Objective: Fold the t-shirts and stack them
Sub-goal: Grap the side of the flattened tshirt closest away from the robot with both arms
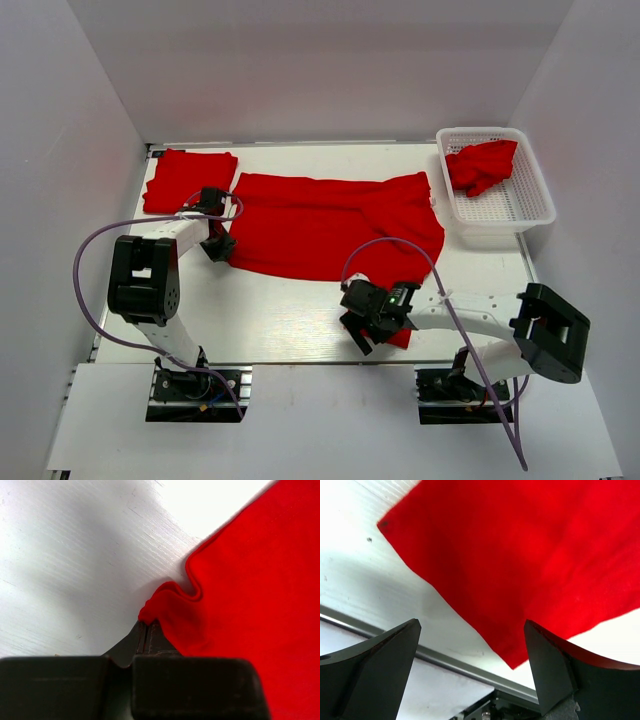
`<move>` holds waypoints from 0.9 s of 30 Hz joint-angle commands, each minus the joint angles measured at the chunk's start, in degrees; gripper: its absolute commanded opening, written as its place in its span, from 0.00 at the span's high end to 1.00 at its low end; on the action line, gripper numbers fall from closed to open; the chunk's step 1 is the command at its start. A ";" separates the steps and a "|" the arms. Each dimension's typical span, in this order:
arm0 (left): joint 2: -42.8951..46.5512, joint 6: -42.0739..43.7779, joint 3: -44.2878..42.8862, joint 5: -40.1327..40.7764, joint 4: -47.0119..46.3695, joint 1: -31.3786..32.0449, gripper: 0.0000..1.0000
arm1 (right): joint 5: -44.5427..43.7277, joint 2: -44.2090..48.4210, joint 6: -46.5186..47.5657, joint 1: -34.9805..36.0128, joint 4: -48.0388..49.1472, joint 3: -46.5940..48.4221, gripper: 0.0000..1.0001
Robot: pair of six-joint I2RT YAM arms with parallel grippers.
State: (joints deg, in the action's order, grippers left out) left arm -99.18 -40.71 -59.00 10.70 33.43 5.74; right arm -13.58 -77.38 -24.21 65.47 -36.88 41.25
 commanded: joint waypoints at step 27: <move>-0.40 2.03 1.44 2.75 1.99 -0.11 1.00 | -8.47 -3.03 -10.33 0.18 4.02 -5.92 0.93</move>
State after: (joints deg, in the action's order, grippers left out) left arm -99.13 -39.81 -58.94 10.94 33.41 5.74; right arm -18.70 -77.49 -32.08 65.84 -28.16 37.69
